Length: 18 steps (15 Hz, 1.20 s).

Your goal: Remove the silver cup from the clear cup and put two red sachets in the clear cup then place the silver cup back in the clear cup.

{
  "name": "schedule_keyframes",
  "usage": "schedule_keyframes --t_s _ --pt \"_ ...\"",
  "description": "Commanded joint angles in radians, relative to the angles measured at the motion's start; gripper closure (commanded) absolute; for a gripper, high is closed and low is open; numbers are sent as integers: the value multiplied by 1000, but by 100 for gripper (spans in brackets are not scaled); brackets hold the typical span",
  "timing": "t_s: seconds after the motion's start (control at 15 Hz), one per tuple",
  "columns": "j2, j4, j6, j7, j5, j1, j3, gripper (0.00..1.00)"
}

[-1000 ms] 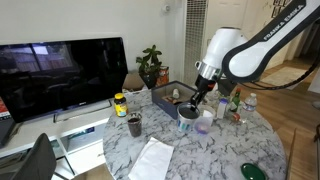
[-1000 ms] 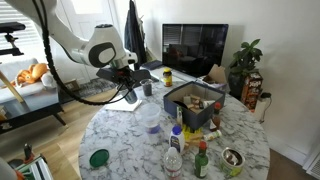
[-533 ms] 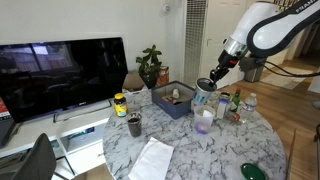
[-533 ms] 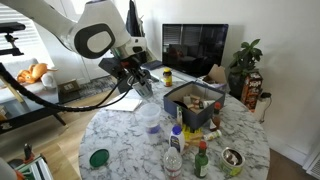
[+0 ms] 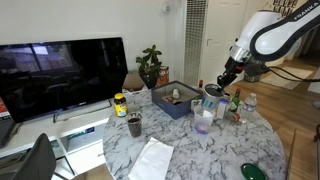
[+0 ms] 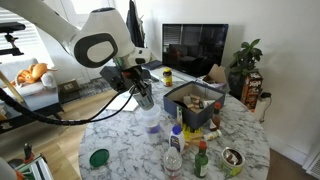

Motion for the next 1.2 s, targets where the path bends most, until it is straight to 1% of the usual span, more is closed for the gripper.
schedule_keyframes --t_s 0.0,0.13,0.2,0.33,0.67,0.73,0.8,0.93,1.0,1.07,1.13 --pt "76 7 26 33 8 8 -1 99" --pt "118 23 36 11 52 32 -10 99" --pt "147 37 34 37 37 24 2 99" --pt "199 68 34 61 43 27 10 99" --pt "315 144 33 140 13 27 19 99" --pt "334 158 32 146 16 29 19 97" --pt "352 171 30 156 9 29 18 73" --pt "375 191 21 167 11 32 17 63" --pt "375 195 21 155 26 32 20 54" --pt "368 197 21 148 30 31 21 48" --pt "359 196 21 155 25 32 18 39"
